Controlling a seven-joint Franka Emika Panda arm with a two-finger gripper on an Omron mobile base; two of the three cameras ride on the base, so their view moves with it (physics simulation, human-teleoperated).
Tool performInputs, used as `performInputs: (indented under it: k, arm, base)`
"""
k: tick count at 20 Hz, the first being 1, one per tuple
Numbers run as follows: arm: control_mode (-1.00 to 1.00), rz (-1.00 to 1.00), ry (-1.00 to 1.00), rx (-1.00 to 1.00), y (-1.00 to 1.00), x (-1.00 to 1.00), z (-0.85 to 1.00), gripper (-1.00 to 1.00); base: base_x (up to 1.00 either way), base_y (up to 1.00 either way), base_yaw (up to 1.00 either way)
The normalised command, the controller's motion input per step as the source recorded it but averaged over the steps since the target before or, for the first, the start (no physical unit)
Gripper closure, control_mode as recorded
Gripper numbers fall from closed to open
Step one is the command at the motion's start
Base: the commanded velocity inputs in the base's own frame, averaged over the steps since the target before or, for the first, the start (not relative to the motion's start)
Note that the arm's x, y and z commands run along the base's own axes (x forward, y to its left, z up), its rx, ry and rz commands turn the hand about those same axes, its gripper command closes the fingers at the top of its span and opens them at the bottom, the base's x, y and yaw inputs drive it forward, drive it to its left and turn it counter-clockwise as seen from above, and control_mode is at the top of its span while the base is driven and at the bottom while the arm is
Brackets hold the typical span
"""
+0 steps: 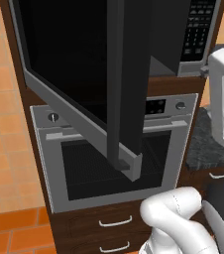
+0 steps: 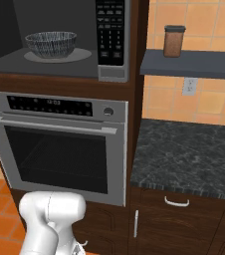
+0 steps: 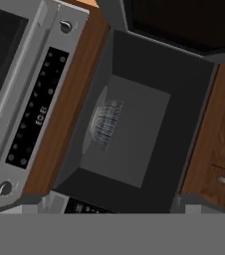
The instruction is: Open the microwave, place the bowl with waffle inside the microwave, then close the microwave door and turn it on.
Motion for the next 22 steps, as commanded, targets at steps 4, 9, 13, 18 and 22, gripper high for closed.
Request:
performInputs:
  k: [4, 9, 13, 18, 22]
  arm:
    - [-1.0, 0.0, -0.09, 0.0, 0.03, -0.56, 0.0, -1.0]
    - [-1.0, 0.0, -0.12, 0.0, 0.18, -0.45, 0.0, -1.0]
    - [-1.0, 0.0, -0.26, -0.02, 0.33, -0.28, -0.03, -1.0]
    - [-1.0, 0.0, -0.33, 0.0, 0.35, -0.16, -0.09, -1.0]
    - [-1.0, 0.0, -0.24, 0.0, 0.34, -0.29, 0.0, -1.0]
  base:
    - [0.0, 0.0, 0.0]
    - [0.0, 0.0, 0.0]
    - [0.0, 0.0, 0.0]
    - [0.0, 0.0, 0.0]
    - [0.0, 0.0, 0.0]
